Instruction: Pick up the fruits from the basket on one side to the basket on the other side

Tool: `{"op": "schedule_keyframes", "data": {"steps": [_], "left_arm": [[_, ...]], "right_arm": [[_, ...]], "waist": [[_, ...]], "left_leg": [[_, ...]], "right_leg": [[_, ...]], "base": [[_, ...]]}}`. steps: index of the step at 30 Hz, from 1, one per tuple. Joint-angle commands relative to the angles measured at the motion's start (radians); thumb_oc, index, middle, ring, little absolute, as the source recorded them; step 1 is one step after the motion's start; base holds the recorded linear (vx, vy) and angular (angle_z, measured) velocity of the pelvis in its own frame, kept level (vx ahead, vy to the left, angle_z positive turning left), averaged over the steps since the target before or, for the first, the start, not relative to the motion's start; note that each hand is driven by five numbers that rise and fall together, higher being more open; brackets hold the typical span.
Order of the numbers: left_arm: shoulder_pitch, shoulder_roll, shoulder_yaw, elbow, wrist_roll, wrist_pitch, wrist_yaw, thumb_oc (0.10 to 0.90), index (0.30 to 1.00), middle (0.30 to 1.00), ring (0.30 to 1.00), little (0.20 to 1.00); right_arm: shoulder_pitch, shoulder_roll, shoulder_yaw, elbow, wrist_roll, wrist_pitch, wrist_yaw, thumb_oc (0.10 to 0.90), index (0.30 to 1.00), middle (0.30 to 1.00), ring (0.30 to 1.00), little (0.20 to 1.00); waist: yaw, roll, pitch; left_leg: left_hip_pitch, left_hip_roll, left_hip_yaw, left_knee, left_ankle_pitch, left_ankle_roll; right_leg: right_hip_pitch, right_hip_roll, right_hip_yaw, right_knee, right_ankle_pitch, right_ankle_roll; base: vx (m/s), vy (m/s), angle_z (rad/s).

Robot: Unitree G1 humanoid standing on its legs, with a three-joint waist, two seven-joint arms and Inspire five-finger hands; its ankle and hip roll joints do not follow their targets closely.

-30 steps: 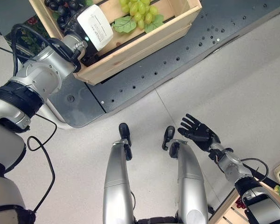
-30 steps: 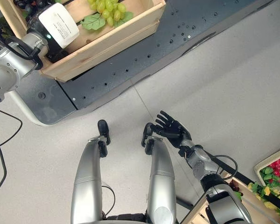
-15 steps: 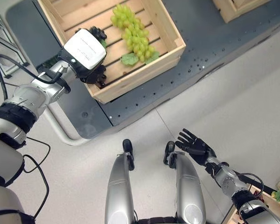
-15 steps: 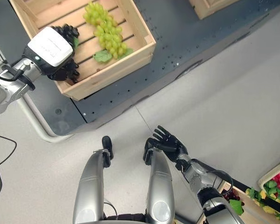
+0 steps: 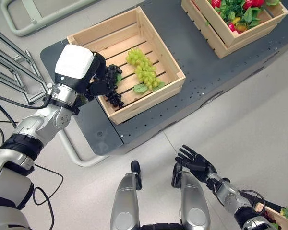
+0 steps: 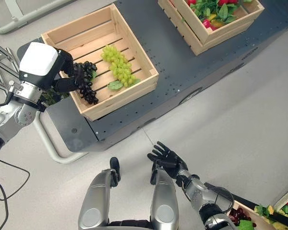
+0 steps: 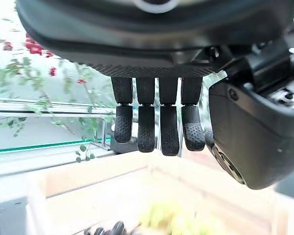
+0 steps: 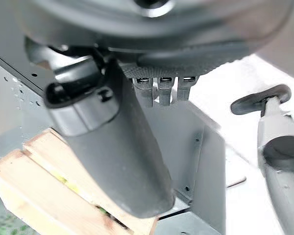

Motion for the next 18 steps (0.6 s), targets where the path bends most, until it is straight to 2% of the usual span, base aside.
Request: {"op": "schedule_keyframes", "data": {"steps": [1, 3, 6, 10, 12, 13, 14, 18], "left_arm": [[-0.022, -0.02, 0.162, -0.048, -0.142, -0.028, 0.079, 0.4, 0.3, 0.3, 0.3, 0.3], [-0.003, -0.047, 0.203, -0.057, -0.174, -0.032, 0.072, 0.4, 0.3, 0.3, 0.3, 0.3], [-0.002, -0.07, 0.221, -0.068, -0.14, -0.019, 0.074, 0.4, 0.3, 0.3, 0.3, 0.3], [-0.027, -0.068, 0.201, -0.067, -0.124, 0.006, 0.073, 0.4, 0.3, 0.3, 0.3, 0.3], [-0.043, -0.067, 0.181, -0.057, -0.162, 0.035, 0.043, 0.4, 0.3, 0.3, 0.3, 0.3], [-0.044, -0.07, 0.177, -0.051, -0.184, 0.048, 0.018, 0.613, 0.62, 0.62, 0.62, 0.62], [-0.043, -0.074, 0.175, -0.041, -0.196, 0.047, -0.005, 0.8, 0.9, 0.9, 0.9, 0.9], [0.003, -0.089, 0.177, -0.041, -0.293, 0.029, -0.076, 0.8, 0.9, 0.9, 0.9, 0.9]], "right_arm": [[0.021, -0.004, -0.06, -0.035, -0.024, -0.043, 0.02, 0.8, 0.9, 0.9, 0.9, 0.9], [0.029, 0.006, -0.058, -0.031, -0.028, -0.045, 0.024, 0.8, 0.9, 0.9, 0.9, 0.9], [0.036, 0.013, -0.052, -0.035, -0.034, -0.046, 0.021, 0.8, 0.9, 0.9, 0.9, 0.9], [0.032, 0.009, -0.045, -0.037, -0.032, -0.039, 0.014, 0.8, 0.9, 0.9, 0.9, 0.9], [0.028, 0.004, -0.043, -0.031, -0.026, -0.038, 0.016, 0.8, 0.9, 0.9, 0.9, 0.9], [0.027, 0.004, -0.043, -0.032, -0.022, -0.038, 0.015, 0.8, 0.9, 0.9, 0.9, 0.9], [0.026, 0.004, -0.039, -0.035, -0.017, -0.04, 0.013, 0.8, 0.9, 0.9, 0.9, 0.9], [0.037, 0.016, -0.032, -0.064, 0.006, -0.041, 0.01, 0.8, 0.9, 0.9, 0.9, 0.9]], "waist": [[0.004, 0.034, -0.072], [0.005, 0.031, -0.085], [0.005, 0.028, -0.098], [0.002, 0.028, -0.105], [0.001, 0.03, -0.106], [0.001, 0.03, -0.106], [0.001, 0.03, -0.108], [0.002, 0.034, -0.126]], "left_leg": [[0.111, -0.062, 0.022, -0.078, -0.093, 0.034], [0.127, -0.064, 0.021, -0.099, -0.085, 0.031], [0.145, -0.065, 0.019, -0.124, -0.079, 0.027], [0.156, -0.065, 0.019, -0.146, -0.07, 0.023], [0.163, -0.066, 0.017, -0.152, -0.069, 0.02], [0.165, -0.067, 0.015, -0.157, -0.068, 0.02], [0.166, -0.067, 0.016, -0.162, -0.064, 0.02], [0.19, -0.072, 0.014, -0.208, -0.04, 0.02]], "right_leg": [[0.043, -0.003, -0.019, -0.099, 0.049, 0.014], [0.062, 0.0, -0.024, -0.125, 0.055, 0.016], [0.085, 0.003, -0.031, -0.155, 0.059, 0.017], [0.097, 0.007, -0.037, -0.171, 0.059, 0.014], [0.108, 0.008, -0.042, -0.177, 0.055, 0.013], [0.111, 0.009, -0.042, -0.181, 0.055, 0.013], [0.111, 0.009, -0.043, -0.183, 0.057, 0.012], [0.143, 0.011, -0.05, -0.232, 0.075, 0.009]], "base": [[0.0, -0.049, 0.01], [0.01, -0.051, -0.02], [0.01, -0.048, -0.02], [-0.01, -0.026, -0.01], [-0.02, -0.037, -0.04], [-0.03, -0.037, -0.03], [-0.03, -0.036, -0.01], [-0.04, -0.047, 0.07]]}}
